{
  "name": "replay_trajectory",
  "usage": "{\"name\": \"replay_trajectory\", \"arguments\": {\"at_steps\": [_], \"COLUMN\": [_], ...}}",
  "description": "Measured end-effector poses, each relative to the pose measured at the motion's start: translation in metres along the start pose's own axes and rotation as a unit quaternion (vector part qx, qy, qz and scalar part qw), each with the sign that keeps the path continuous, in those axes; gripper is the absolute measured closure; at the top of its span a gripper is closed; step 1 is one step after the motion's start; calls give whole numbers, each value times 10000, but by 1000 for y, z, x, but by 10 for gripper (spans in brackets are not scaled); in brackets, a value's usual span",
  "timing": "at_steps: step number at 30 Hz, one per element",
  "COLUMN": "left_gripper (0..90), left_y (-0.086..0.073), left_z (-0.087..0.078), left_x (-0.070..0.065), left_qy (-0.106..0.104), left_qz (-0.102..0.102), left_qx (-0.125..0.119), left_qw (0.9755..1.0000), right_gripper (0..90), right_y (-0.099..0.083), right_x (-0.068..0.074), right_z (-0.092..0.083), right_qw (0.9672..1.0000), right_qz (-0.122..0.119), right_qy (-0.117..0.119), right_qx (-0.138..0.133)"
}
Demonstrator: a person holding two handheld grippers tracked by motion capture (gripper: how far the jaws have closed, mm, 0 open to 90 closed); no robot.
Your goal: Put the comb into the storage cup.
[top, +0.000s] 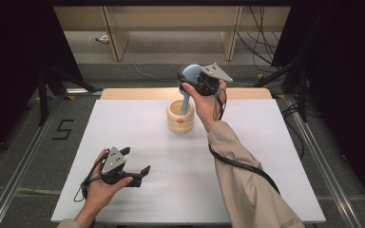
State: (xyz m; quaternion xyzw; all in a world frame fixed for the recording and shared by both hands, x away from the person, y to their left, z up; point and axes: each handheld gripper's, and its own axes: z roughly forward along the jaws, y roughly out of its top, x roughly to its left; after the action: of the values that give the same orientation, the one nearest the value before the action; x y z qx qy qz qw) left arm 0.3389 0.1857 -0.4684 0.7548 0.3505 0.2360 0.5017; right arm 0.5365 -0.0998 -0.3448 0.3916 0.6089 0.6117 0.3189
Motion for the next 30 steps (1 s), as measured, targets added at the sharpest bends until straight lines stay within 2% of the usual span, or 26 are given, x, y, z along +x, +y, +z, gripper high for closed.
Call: {"name": "replay_trajectory", "arguments": {"at_steps": [16,30], "left_gripper": [17,17], "left_y": [0,0], "left_z": [0,0], "left_x": [0,0], "left_qy": [-3,-3], "left_qz": [13,-3], "left_qx": [4,3], "left_qw": [10000,10000], "right_gripper": [205,205], "right_y": [-16,-23], "right_x": [0,0], "right_z": [5,6], "right_qw": [9999,9999], "right_qz": [19,74], "right_qy": [-45,-85], "right_qx": [89,125]}}
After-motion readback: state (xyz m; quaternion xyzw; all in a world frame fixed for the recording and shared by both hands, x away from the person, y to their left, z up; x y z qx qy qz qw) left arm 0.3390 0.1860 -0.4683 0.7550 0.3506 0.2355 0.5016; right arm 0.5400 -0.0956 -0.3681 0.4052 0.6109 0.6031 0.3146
